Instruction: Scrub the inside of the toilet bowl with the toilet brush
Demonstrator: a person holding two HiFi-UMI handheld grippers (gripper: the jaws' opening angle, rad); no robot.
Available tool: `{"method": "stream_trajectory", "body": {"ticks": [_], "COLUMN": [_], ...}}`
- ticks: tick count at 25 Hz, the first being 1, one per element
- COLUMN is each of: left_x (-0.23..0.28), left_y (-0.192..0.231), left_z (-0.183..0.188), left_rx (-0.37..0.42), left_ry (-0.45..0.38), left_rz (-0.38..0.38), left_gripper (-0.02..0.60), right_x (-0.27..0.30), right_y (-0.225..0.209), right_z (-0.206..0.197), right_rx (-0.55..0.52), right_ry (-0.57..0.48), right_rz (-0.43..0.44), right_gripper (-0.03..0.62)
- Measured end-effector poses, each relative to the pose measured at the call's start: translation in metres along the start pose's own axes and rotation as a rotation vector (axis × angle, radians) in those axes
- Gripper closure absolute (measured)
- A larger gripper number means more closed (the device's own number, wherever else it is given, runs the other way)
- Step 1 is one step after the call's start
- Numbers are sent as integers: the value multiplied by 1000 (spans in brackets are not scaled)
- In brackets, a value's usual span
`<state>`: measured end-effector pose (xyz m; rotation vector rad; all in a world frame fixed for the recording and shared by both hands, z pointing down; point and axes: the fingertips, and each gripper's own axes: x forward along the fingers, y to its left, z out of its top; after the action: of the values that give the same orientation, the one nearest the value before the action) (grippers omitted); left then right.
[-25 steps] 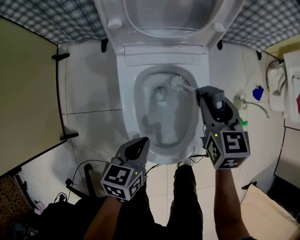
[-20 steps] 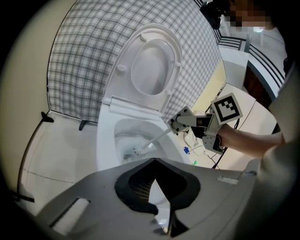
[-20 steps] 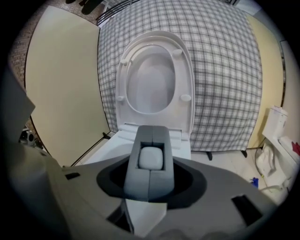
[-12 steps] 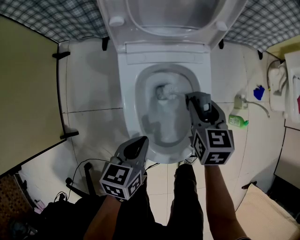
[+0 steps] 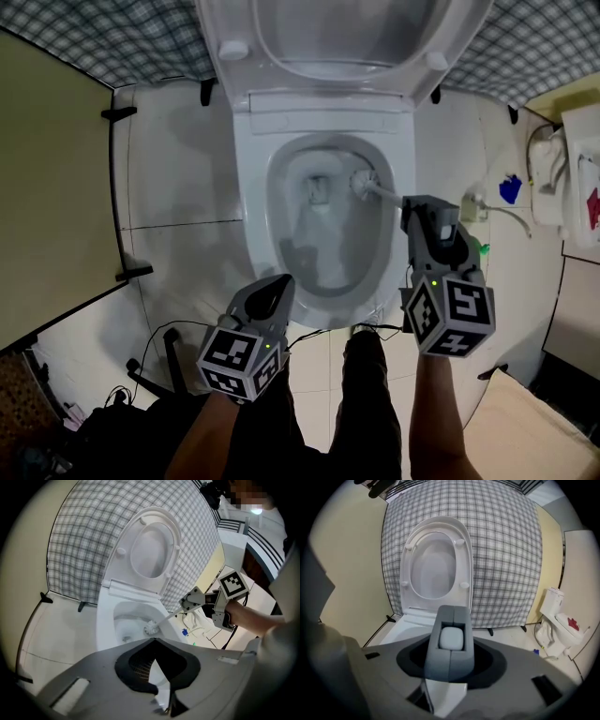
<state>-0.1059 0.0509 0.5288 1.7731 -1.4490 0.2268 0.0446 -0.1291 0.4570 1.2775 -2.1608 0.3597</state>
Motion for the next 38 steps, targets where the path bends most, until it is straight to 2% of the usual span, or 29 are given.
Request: {"method": "stream_trajectory", "body": {"ticks": [3, 9, 13, 18, 23, 27, 31, 35, 38], "left_x": [-1, -4, -4, -1, 5, 5, 1, -2, -5], "left_y": [3, 5, 5, -1, -12, -18, -14, -11, -13], "left_z": [-3, -6, -8, -9, -4, -4, -6, -12, -14], "left_rx": [-2, -3, -2, -2, 4, 1, 1, 0, -3], "left_ry": [4, 11, 10, 14, 9, 4, 6, 9, 5], "left_rz": [3, 9, 10, -7, -26, -33, -22, -13, -14], "left_gripper": [572, 572, 572, 572, 572, 572, 572, 572, 572], "right_x": [5, 42, 40, 6, -30, -31, -9, 19, 18], "right_y": [6, 47, 51, 21, 1, 10, 29, 49, 52], "right_z": [-13, -47, -47, -36, -20, -30, -44, -68, -80], "right_rx": [13, -7, -20, 23, -22, -38, -20, -42, -64], "right_ry": [10, 63, 60, 68, 70, 90, 98, 147, 173], "right_rz": [22, 128, 123, 76, 23, 34, 71, 118, 126], "right_gripper": [396, 395, 395, 395, 395, 396, 395, 395, 395]}}
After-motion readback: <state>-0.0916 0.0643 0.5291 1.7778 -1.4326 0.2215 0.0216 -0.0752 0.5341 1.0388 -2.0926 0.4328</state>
